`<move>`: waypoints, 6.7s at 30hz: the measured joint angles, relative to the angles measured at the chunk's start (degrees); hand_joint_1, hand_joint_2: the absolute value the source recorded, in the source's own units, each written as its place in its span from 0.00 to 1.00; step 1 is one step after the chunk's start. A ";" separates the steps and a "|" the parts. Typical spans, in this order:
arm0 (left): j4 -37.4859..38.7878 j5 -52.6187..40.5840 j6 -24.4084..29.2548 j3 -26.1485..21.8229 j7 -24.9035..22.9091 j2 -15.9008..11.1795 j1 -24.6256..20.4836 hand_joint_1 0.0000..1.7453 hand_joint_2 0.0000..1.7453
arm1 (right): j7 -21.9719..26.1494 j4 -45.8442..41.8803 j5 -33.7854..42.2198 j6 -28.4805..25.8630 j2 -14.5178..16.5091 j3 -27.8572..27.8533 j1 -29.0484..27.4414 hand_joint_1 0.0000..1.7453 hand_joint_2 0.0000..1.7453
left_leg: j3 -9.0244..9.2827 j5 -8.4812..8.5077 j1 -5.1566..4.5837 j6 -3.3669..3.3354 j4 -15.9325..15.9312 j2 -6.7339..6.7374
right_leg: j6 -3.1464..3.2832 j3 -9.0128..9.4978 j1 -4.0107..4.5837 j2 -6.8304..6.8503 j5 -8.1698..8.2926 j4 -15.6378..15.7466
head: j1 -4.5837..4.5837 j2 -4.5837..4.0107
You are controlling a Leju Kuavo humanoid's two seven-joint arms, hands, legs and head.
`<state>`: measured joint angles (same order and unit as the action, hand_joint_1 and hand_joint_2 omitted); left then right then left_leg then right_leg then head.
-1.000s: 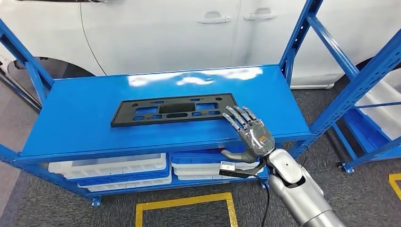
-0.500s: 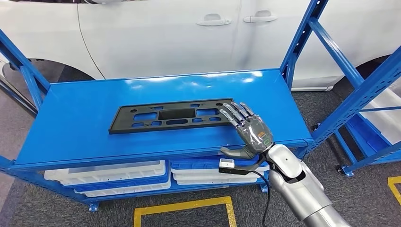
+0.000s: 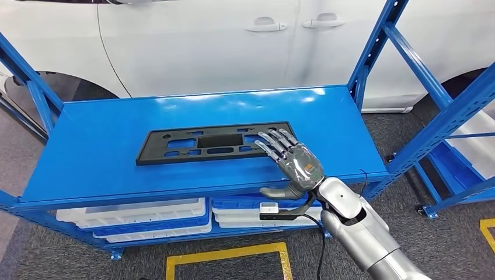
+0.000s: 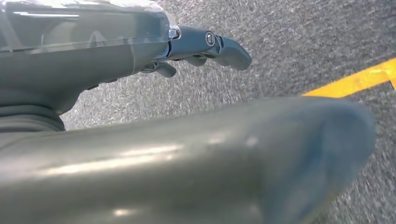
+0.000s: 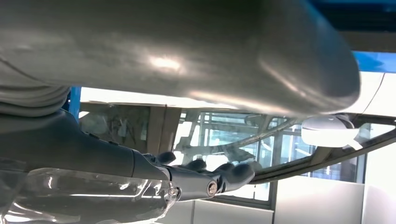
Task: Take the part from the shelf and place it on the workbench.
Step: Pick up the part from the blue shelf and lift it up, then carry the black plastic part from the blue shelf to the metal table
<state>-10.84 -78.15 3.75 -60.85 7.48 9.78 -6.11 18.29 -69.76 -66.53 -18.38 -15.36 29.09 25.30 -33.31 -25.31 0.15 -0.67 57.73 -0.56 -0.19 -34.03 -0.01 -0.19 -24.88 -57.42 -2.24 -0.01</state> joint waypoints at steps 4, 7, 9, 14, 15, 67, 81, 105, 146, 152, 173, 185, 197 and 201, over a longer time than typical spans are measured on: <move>0.00 -0.07 -0.04 0.01 -0.09 0.01 -0.14 0.00 0.00 | 0.34 0.80 -0.43 0.13 1.20 1.71 0.92 0.00 0.00 | -2.75 -4.24 0.26 1.21 6.64 0.14 | 1.02 0.65 -0.47 0.23 0.49 1.07 | -0.01 -0.01; 0.00 -0.05 -0.04 0.01 -0.19 0.01 -0.13 0.00 0.00 | 0.43 1.94 -1.24 0.07 2.15 3.25 1.25 0.00 0.00 | -7.22 -7.72 0.53 1.84 16.02 0.19 | 1.12 0.66 -0.47 0.27 0.39 0.95 | -0.01 0.01; 0.00 0.01 -0.03 0.00 -0.25 -0.01 -0.15 0.00 0.00 | 0.44 2.94 -1.67 -0.02 2.79 4.27 1.59 0.00 0.00 | -5.94 -5.05 0.69 2.01 13.17 0.23 | 0.92 0.70 -0.55 0.23 0.20 0.67 | -0.01 0.00; 0.00 0.09 -0.03 0.02 -0.26 -0.04 -0.30 0.00 0.00 | 0.35 5.67 -2.42 -0.35 4.32 6.54 3.58 0.00 0.00 | -0.17 -0.49 0.62 0.85 0.89 0.12 | -0.46 0.38 -0.23 -0.03 -0.42 -0.37 | 0.01 0.00; 0.00 0.13 -0.03 0.01 -0.26 -0.04 -0.28 0.00 0.00 | 0.27 6.40 -2.58 -0.39 4.66 7.06 3.95 0.00 0.00 | -0.23 -0.32 0.60 0.37 0.83 0.08 | -0.75 0.35 -0.25 -0.05 -0.36 -0.35 | 0.01 0.00; 0.07 0.65 0.18 -0.12 -0.48 0.67 -0.40 0.00 0.00 | -5.15 38.57 -2.39 -1.25 17.15 12.55 19.09 0.00 1.00 | -6.90 -6.25 0.56 1.66 13.89 0.27 | 1.43 0.69 0.15 0.58 0.53 0.90 | 0.01 0.00; 0.07 0.04 0.04 -0.11 -0.51 0.56 -0.75 0.00 0.00 | -9.04 44.51 -3.39 1.66 18.28 10.90 25.11 0.00 1.00 | -1.13 0.34 0.92 -0.70 1.40 0.16 | -1.75 -4.52 -0.26 0.27 -5.40 -10.13 | 0.01 0.00; 0.12 0.24 -0.11 -0.10 -0.15 0.73 -1.19 0.00 0.00 | -11.34 49.08 -7.96 8.06 18.41 10.95 29.29 1.00 1.00 | -1.51 0.44 0.77 1.06 1.57 0.41 | 0.07 -0.26 0.21 0.32 -0.13 -0.81 | 0.01 -0.01; 0.15 1.11 0.48 -0.30 0.86 0.65 -1.84 0.00 0.00 | -3.92 43.75 -5.89 10.53 17.47 9.73 43.32 1.00 1.00 | -2.28 0.86 0.94 -0.72 1.74 0.14 | -1.80 -8.26 -0.35 0.18 -6.32 -17.03 | 0.03 0.00; 0.20 1.07 0.61 -0.34 1.33 0.83 -1.95 0.00 1.00 | -0.44 35.94 1.59 14.43 16.83 9.81 48.10 1.00 1.00 | -2.56 0.94 0.78 0.28 1.61 0.08 | 0.07 -1.78 0.66 0.12 0.48 -1.33 | 0.03 -0.01; 0.26 1.56 2.15 -0.37 1.63 0.66 -2.03 0.00 1.00 | 2.63 9.74 77.52 44.28 10.60 -0.44 42.57 1.00 1.00 | -3.03 1.02 1.20 -0.56 2.27 0.15 | -1.95 -5.87 -0.16 0.21 -5.86 -11.70 | 0.08 0.00; 0.26 2.64 2.83 -0.77 1.93 1.01 -1.87 0.00 1.00 | 3.31 3.10 88.22 45.61 8.28 -0.92 36.58 1.00 1.00 | -2.74 0.75 0.95 0.87 2.15 0.23 | 0.57 -0.40 0.48 0.43 0.25 -0.34 | 0.08 0.01; 0.26 3.04 3.49 -1.40 2.22 0.89 -1.53 0.00 1.00 | 10.29 -10.63 83.80 44.92 5.78 0.08 12.58 0.98 1.00 | -1.72 0.08 0.72 0.71 2.02 0.22 | 0.16 -0.12 0.51 0.37 -0.67 -1.12 | 0.08 0.00; 0.26 2.74 3.20 -1.44 2.36 0.89 -1.62 0.00 1.00 | 11.36 -14.26 81.00 44.45 4.97 0.09 7.49 0.98 1.00 | -1.60 0.51 0.86 -0.48 1.45 0.15 | -1.06 -0.75 0.27 0.35 -2.06 -2.69 | 0.09 -0.01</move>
<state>-10.58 -75.42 6.95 -62.29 9.84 10.67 -7.73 29.64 -84.02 14.47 26.07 -10.38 29.18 32.79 -34.90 -24.80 1.01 -1.14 59.18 -0.41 -1.24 -34.77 0.26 0.16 -26.94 -60.11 -2.15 -0.02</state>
